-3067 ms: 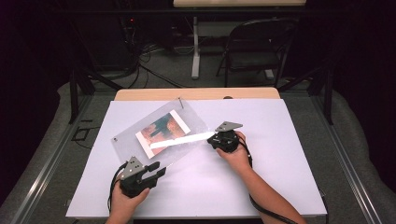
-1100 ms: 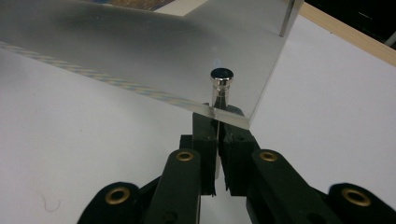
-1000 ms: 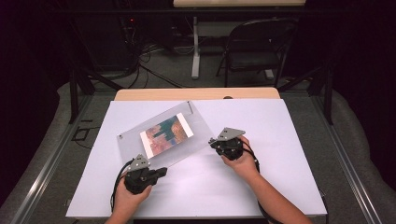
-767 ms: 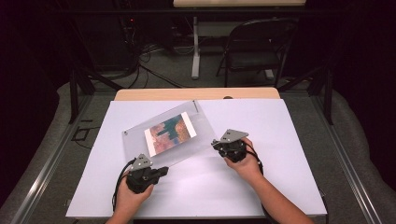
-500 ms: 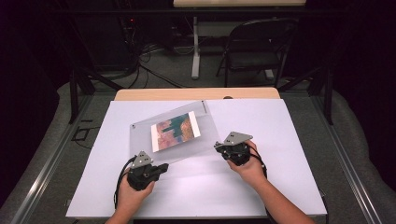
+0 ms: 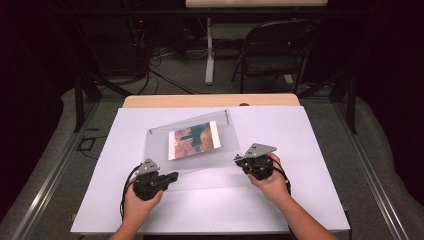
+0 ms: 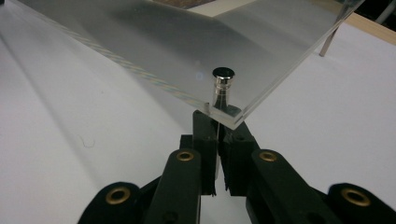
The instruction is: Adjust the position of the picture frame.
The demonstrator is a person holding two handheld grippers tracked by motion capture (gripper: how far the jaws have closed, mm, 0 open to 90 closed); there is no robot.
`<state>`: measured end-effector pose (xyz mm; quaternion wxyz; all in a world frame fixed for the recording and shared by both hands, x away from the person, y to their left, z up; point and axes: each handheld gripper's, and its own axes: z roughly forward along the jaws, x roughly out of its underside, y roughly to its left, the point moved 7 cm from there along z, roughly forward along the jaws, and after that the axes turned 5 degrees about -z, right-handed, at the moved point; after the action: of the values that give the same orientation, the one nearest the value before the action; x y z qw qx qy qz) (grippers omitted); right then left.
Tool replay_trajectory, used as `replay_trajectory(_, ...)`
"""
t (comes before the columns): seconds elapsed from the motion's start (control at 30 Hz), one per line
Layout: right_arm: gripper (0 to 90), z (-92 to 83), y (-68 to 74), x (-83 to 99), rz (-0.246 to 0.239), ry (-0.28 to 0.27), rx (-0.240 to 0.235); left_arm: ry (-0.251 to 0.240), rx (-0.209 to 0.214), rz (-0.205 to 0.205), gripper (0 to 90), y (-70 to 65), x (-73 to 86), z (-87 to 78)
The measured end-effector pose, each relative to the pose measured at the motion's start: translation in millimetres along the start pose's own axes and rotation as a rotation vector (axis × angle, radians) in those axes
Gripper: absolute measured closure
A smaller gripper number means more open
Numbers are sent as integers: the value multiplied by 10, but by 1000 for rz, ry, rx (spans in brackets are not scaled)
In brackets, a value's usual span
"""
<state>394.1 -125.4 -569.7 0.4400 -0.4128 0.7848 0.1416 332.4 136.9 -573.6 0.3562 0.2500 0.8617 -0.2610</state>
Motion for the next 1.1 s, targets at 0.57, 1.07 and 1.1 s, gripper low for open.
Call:
replay_trajectory(0.57,857,-134,172,-25,19,-40,-45,85,-68,-56,900,144,32,122)
replay_trajectory(1.07,857,-235,422,56,41,-48,-77,101,-89,-111,900,380,-151,276)
replay_trajectory(1.1,857,-240,438,58,42,-46,-78,101,-92,-110,900,405,-178,294)
